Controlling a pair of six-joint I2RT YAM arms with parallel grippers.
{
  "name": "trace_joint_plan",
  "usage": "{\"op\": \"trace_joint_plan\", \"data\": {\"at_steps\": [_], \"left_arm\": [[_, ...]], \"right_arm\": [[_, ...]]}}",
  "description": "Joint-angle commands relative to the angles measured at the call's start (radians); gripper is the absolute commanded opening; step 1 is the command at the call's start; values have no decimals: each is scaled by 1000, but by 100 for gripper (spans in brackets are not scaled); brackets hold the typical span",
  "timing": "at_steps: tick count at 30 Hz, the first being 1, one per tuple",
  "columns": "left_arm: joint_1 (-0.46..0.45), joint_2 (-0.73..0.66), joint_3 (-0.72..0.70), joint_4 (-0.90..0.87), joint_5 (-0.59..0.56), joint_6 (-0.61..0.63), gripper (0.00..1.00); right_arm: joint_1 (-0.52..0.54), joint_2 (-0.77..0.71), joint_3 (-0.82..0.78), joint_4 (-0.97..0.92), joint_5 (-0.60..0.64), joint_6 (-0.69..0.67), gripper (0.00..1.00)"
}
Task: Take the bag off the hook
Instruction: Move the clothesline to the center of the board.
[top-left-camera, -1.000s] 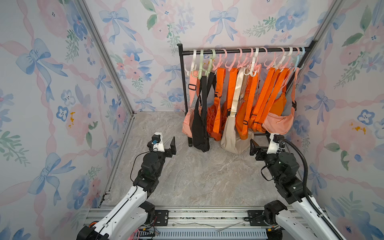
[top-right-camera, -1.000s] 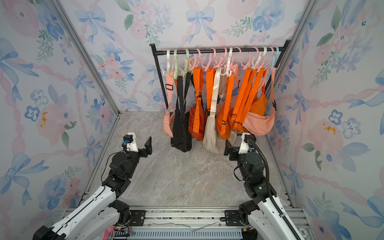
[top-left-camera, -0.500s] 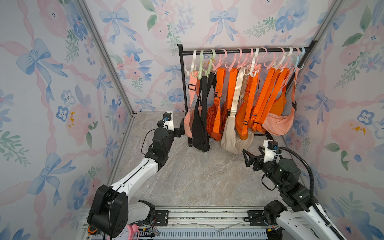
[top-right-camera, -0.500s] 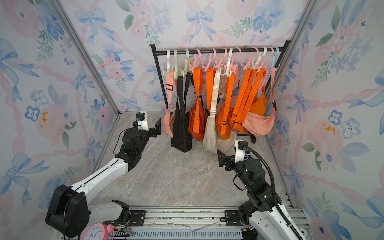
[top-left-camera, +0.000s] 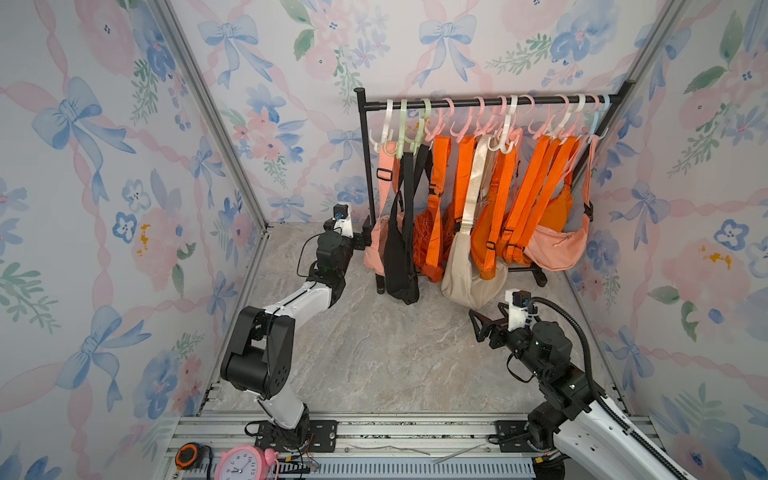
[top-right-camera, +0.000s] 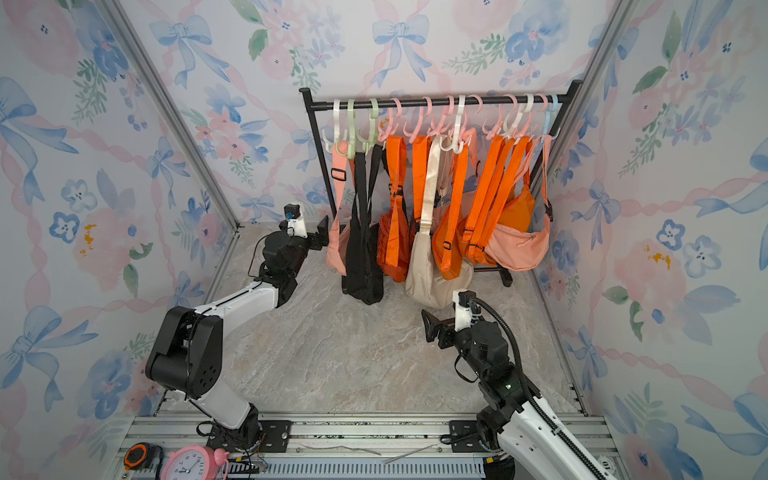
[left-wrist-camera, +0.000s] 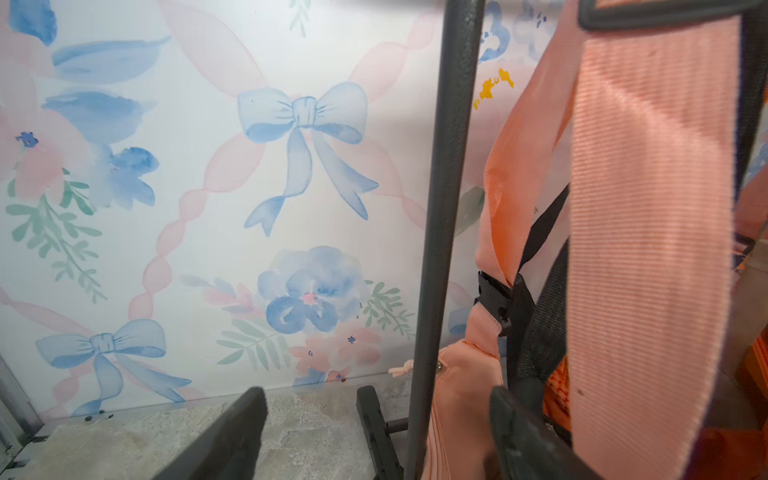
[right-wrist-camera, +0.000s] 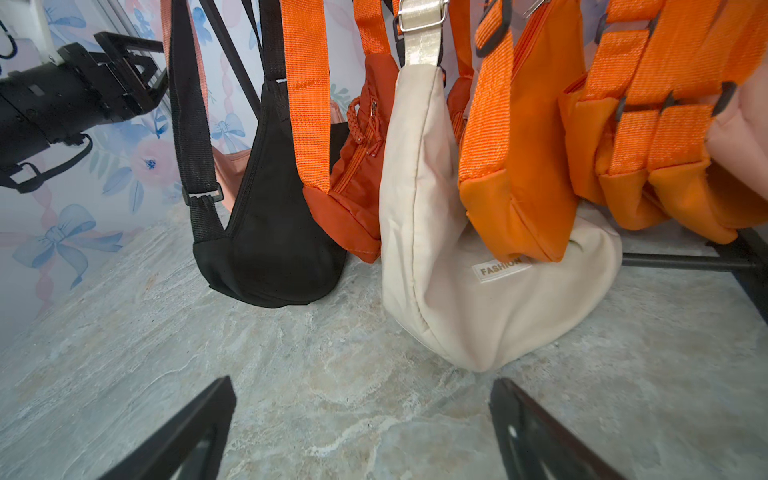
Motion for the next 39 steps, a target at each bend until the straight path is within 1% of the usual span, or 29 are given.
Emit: {"op": "trace_joint_plan", "data": {"at_steps": [1,3,8,11,14,16,19,21,25,27,30,35,38,39], "left_arm": [[8,63,73,40,51,32,85],[11,99,109,40,74,38,85],[10,178,187,40,124,6,84],[10,221,230,40,106,-7,84],[11,258,270,40,54,-18,80],[11,287,305,41,51,-18,77],[8,325,350,41,60,-18,69],[0,350,380,38,42,-20,63],[-14,389,427,35,-15,-18,61],[-22,410,452,33,-34,-16,56],[-34,432,477,33,-94,-8,48],[-44,439,492,31,-145,3,38],[-46,430,498,12,-137,-2,34],[-46,428,502,6,-129,0,30]], "right_arm": [[14,41,-10,98,-9,14,97],[14,72,-1,102,-13,17,97],[16,118,-17,147,-10,27,97],[15,133,-14,150,-10,28,97],[16,134,-10,151,-13,30,97],[16,132,-18,160,-12,30,97],[16,158,-29,171,0,30,97],[16,174,-25,161,2,28,97],[15,181,-31,178,1,32,97],[16,181,-34,181,1,33,97],[15,178,-38,187,-10,33,97],[16,170,-42,190,-10,34,97],[16,176,-40,189,-13,35,97],[16,176,-39,184,-15,34,97]]}}
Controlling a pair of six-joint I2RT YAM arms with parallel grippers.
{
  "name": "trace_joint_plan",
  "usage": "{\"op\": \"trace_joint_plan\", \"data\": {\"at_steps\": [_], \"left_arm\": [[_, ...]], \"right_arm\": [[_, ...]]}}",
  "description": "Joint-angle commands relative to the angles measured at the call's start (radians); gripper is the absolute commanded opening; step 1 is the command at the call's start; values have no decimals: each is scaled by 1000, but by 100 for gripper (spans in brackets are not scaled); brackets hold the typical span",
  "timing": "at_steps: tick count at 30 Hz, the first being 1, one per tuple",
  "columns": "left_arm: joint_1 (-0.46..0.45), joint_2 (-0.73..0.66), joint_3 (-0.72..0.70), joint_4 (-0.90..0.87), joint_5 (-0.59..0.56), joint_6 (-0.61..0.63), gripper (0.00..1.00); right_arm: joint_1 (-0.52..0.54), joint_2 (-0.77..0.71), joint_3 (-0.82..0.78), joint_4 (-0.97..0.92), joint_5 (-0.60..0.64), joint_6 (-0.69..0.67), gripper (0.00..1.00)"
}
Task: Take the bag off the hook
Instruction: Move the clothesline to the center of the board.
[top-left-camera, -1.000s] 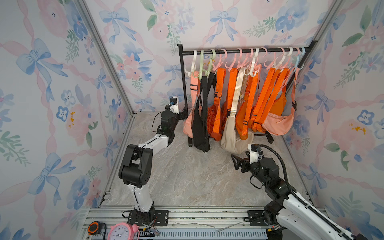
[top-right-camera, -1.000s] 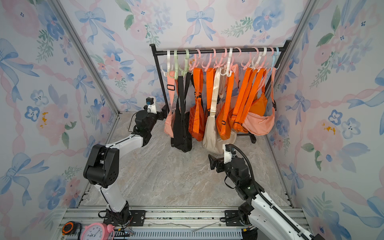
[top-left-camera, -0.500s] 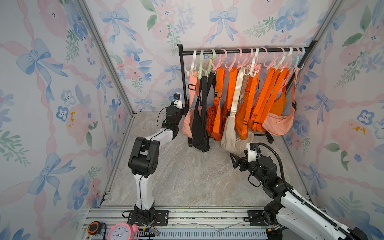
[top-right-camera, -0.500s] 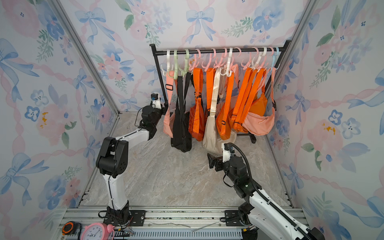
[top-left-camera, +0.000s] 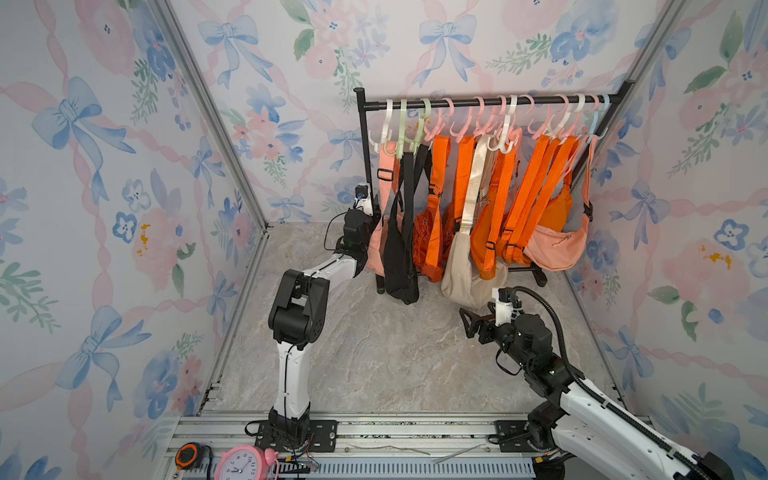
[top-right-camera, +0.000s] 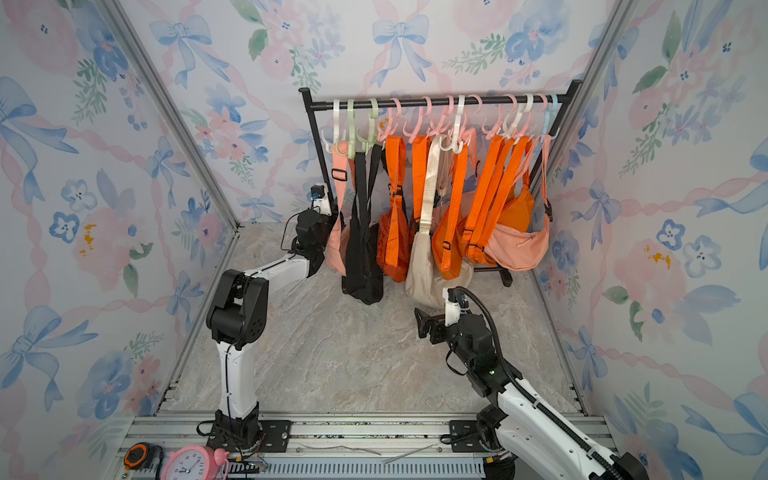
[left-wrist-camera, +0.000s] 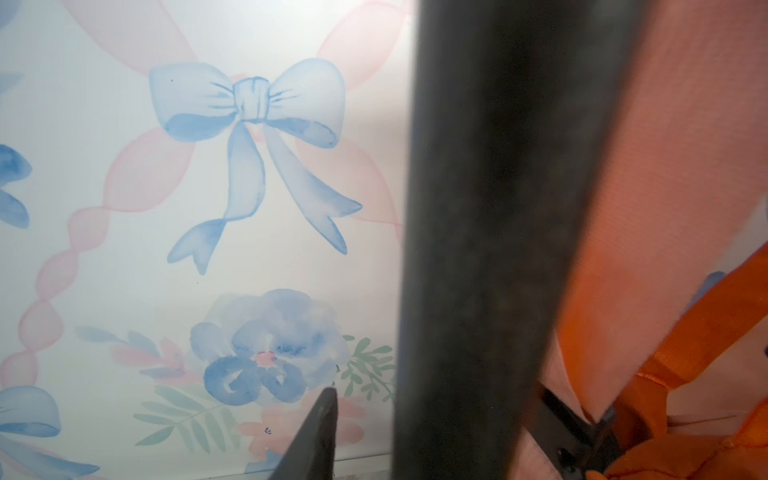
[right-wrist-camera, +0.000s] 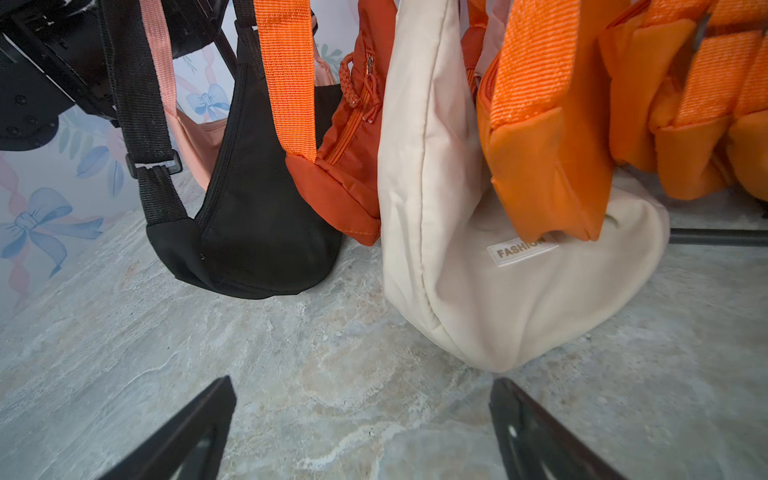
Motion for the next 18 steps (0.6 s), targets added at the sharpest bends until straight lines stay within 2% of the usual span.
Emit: {"op": "trace_joint_plan", "data": {"at_steps": [1,4,8,18], "left_arm": [[4,3,36,-11,-29,5,27],[2,-9,32,-21,-33,5,24],[5,-37,20,-54,-27,17,15],[47,-159,-100,-58,-26,31,8]], "right_arm": [[10,-3,-5,14,-11,12,97],[10,-19,-8,6,-9,10,97],[10,-46,-6,-7,-4,5,97],[11,-48,12,-17,-35,13,97]]}}
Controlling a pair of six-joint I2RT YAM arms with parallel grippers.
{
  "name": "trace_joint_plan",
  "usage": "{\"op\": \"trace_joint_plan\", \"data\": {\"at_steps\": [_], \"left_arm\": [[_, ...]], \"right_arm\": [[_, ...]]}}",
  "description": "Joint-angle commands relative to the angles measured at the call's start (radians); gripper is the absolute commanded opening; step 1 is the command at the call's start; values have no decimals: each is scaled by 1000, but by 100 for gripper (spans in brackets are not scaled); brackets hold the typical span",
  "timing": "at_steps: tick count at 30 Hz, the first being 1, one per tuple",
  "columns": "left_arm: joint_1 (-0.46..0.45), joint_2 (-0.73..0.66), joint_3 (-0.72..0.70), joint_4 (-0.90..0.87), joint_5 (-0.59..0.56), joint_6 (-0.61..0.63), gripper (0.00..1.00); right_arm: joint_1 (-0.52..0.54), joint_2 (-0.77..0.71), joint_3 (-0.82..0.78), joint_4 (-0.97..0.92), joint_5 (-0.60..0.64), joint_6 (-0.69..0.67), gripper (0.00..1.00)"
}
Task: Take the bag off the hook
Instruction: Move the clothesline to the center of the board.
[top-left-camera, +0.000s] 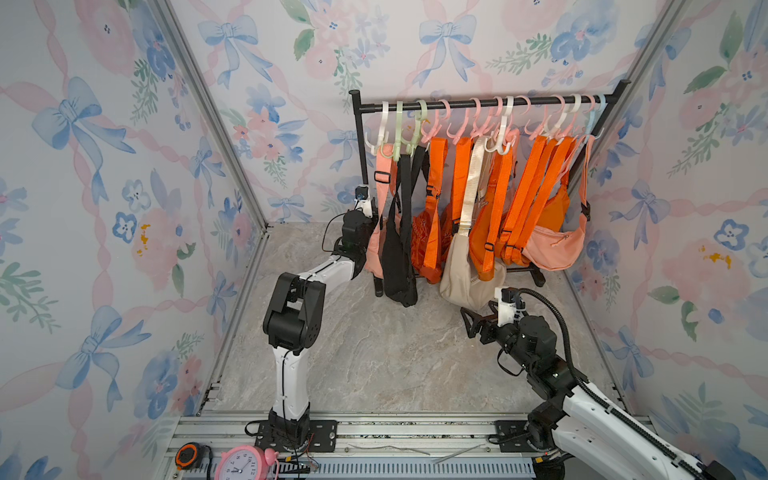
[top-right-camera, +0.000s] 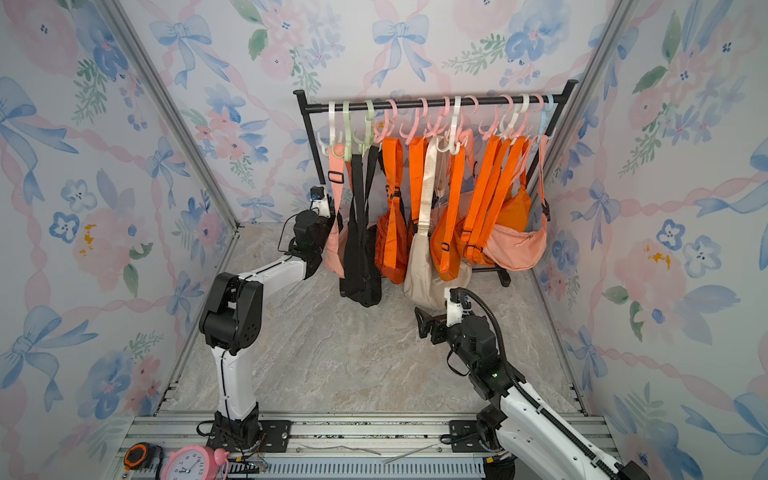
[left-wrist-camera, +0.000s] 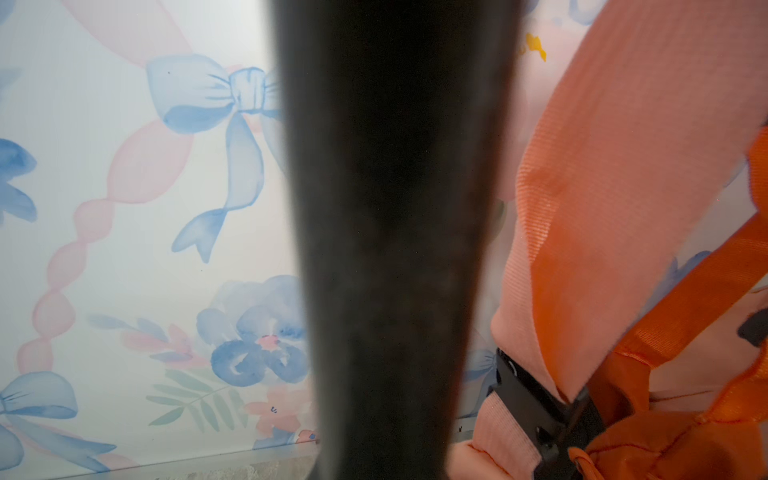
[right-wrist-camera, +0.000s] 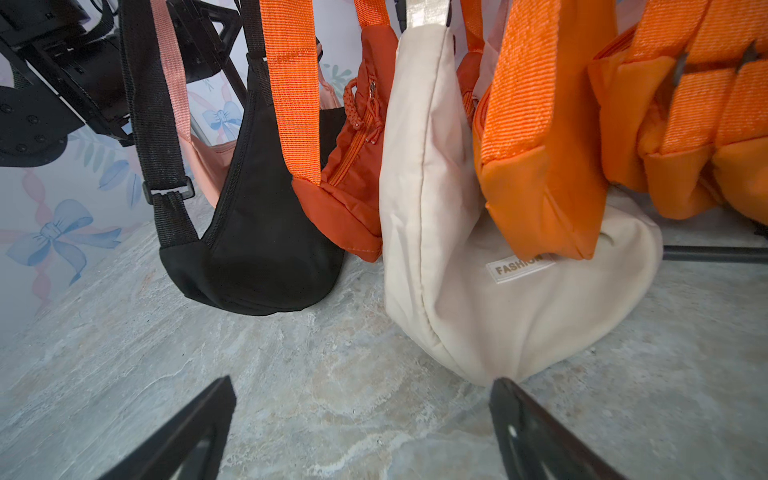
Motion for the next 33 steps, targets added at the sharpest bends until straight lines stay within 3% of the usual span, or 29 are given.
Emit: {"op": "trace_joint_plan", "data": {"at_steps": [1,13,20,25,33], "left_arm": [[47,-90,-38,-2,-34,23,8],[170,-220,-152,-49,29,13,4],[272,-275,-222,-61,132,-5,4],[342,-264,-193,-120,214,-35,4],[408,-213,-136,-168,246,-38,4]], "right_arm": [[11,-4,17,-15,-19,12,97],[19,13,41,-19,-35,26,97],[58,-1,43,6,-17,14,97],[88,15,57,2,6,-4,97],[110,73,87,19,21,-18,97]]}}
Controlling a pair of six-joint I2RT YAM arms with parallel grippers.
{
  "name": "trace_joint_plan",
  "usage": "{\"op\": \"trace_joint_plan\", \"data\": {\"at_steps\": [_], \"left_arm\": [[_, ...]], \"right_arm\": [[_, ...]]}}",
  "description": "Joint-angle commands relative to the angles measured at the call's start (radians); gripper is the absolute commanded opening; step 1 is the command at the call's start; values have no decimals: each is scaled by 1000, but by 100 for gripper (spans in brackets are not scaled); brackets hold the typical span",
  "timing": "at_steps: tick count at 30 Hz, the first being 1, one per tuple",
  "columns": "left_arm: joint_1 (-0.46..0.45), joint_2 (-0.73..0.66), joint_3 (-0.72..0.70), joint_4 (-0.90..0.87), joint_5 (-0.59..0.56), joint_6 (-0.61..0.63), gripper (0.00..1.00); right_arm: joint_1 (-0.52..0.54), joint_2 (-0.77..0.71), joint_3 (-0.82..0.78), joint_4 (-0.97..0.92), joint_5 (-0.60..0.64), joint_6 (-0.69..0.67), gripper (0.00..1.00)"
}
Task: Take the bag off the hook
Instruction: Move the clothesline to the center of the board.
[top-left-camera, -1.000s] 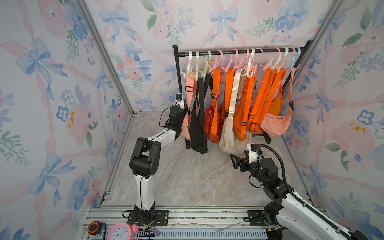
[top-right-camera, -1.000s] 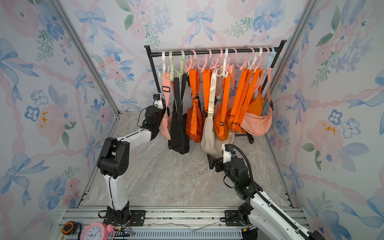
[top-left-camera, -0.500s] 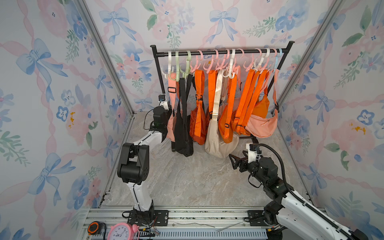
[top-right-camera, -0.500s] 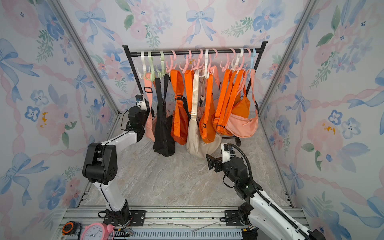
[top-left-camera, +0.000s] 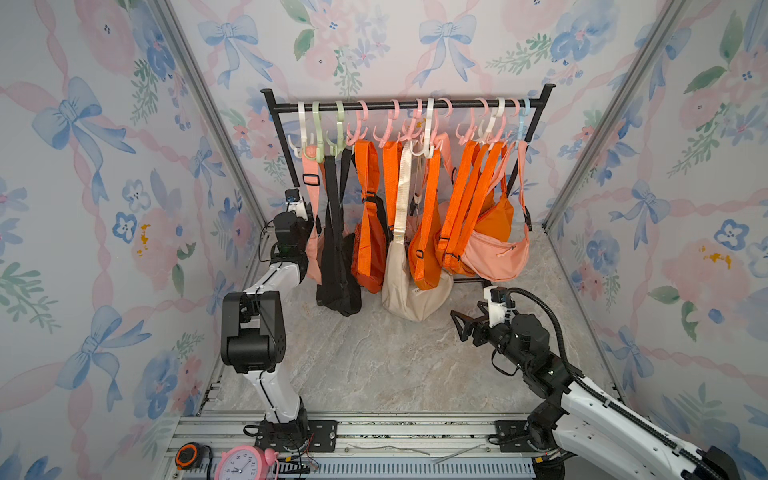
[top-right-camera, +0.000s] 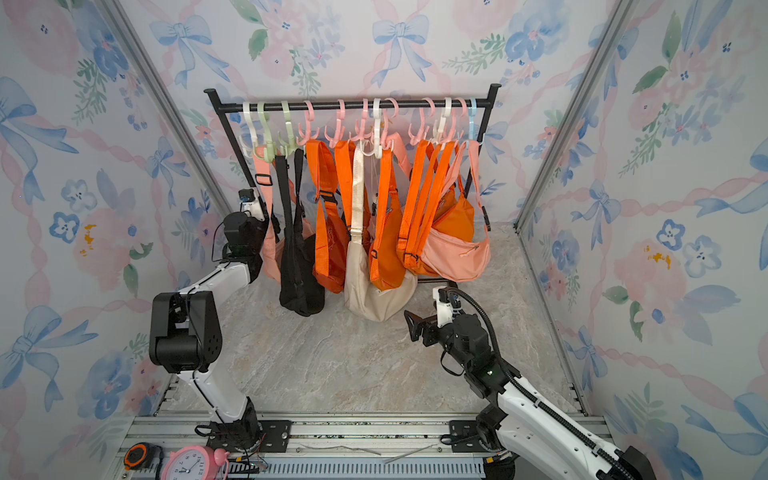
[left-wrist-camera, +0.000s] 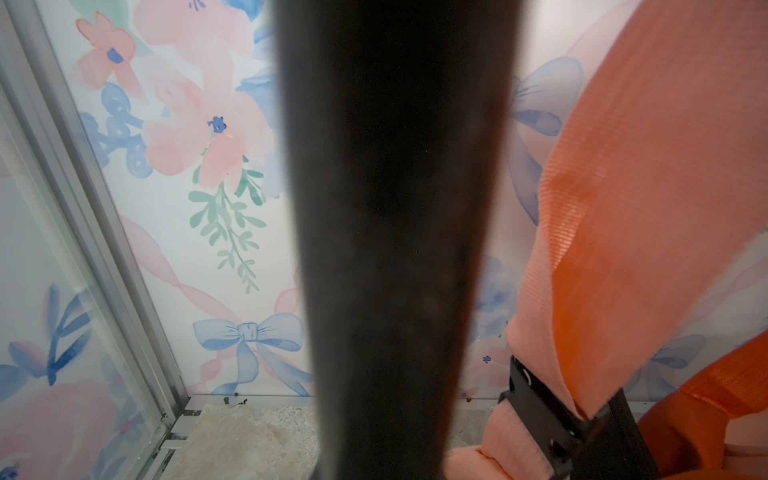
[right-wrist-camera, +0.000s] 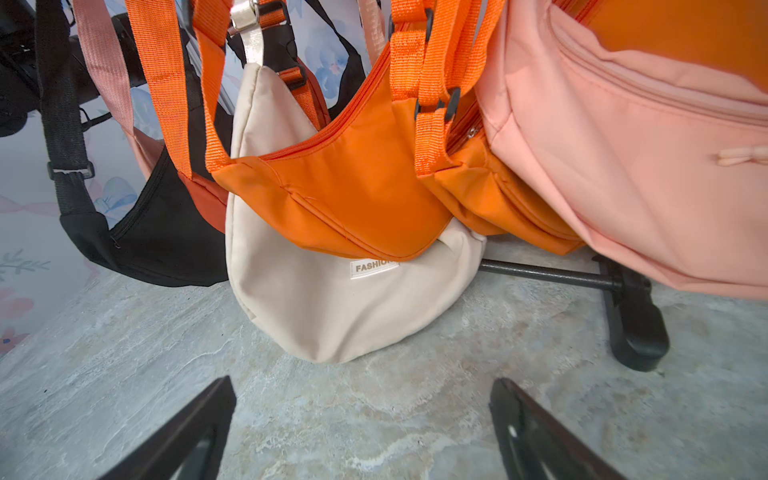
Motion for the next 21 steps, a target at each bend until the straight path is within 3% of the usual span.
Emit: {"op": "trace_joint_plan", "data": {"at_steps": [1,10,15,19,21], "left_arm": [[30,11,74,-67,13,-26,4],[54,100,209,-112,14,-36,4],[55,148,267,-136,27,-48,9],[54,149,264,-143,27,-48,24],[54,132,240,-142,23,-43,38]], "right_arm": [[17,18,48,17,24,-22,97],[26,87,89,25,42,-54,96],[31,115,107,36,41,-56,97],[32,114,116,20,45,-59,97],[32,102,122,4,46,-59,97]]}}
